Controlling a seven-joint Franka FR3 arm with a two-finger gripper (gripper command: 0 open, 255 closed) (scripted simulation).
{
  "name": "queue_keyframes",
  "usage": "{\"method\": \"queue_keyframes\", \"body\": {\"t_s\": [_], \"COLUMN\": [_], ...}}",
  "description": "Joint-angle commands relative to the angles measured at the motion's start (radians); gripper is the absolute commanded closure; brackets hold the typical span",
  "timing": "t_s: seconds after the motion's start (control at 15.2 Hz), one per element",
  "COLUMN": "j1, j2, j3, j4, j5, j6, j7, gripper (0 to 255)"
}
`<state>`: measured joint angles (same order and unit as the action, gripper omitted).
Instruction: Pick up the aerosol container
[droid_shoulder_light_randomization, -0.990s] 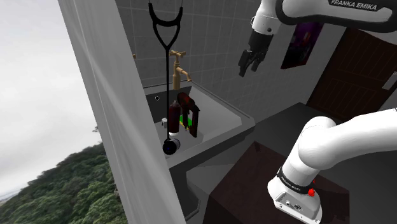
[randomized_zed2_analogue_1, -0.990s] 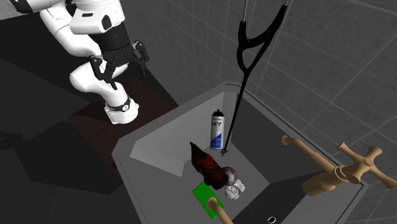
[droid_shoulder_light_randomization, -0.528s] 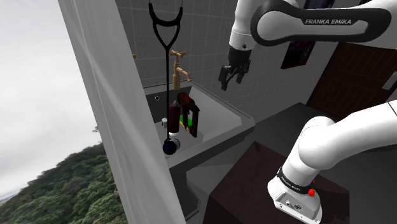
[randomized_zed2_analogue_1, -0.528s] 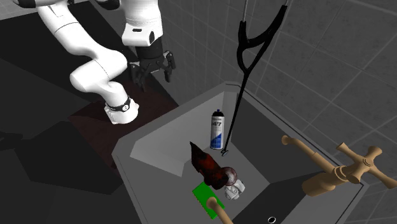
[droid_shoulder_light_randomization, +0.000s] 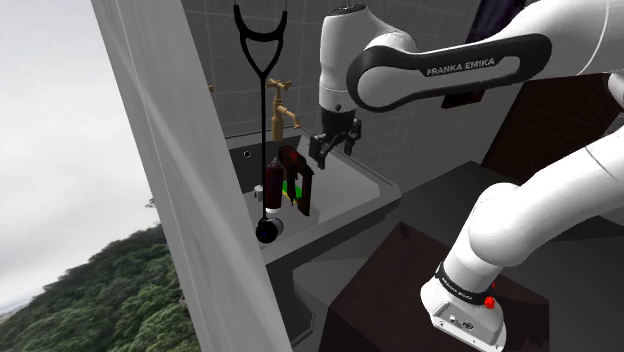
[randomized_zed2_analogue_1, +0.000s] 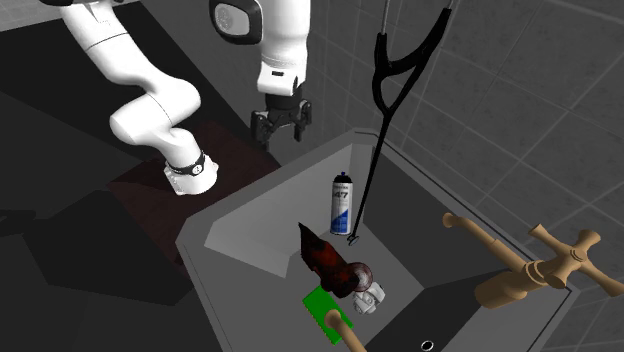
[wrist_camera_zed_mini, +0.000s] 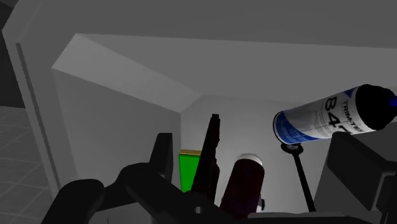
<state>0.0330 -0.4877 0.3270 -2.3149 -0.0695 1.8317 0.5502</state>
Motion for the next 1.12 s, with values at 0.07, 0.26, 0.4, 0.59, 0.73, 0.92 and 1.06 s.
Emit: {"method": "queue_keyframes", "body": {"t_s": [0.07,0.26,0.4,0.59,0.73,0.92,1.06], "j1": [-0.005,-0.013,-0.015,-0.011,0.002,0.038,0.069], "j2": [0.108,0.225,0.31,0.447,0.543,0.69,0.786], "j3": [0.07,0.131,0.167,0.21,0.227,0.233,0.227], "j4": [0.034,0.08,0.118,0.186,0.239,0.33,0.397], "j5": [-0.02,-0.059,-0.095,-0.162,-0.212,-0.287,-0.332], "j6": [0.035,0.06,0.071,0.076,0.071,0.053,0.035], "j7": [0.106,0.21,0.283,0.395,0.469,0.57,0.628], "gripper": [0,0,0,0,0,0,0]}}
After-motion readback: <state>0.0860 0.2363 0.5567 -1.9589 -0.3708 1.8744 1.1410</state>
